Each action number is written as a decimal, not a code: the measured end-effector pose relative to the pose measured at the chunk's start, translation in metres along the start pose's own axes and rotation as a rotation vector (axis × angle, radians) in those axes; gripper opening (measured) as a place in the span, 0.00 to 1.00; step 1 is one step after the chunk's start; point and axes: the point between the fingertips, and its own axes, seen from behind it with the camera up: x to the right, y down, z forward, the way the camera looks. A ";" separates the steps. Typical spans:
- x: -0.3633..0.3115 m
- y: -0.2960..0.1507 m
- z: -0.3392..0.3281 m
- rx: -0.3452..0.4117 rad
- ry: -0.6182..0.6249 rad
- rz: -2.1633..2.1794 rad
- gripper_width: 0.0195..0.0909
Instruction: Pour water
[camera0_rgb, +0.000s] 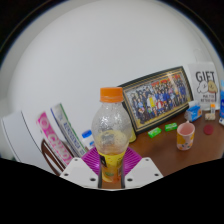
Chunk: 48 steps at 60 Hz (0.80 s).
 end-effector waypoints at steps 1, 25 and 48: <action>0.001 -0.008 0.004 0.007 -0.014 0.035 0.08; 0.104 -0.098 0.089 0.047 -0.247 1.090 0.07; 0.181 -0.064 0.122 0.043 -0.292 1.696 0.07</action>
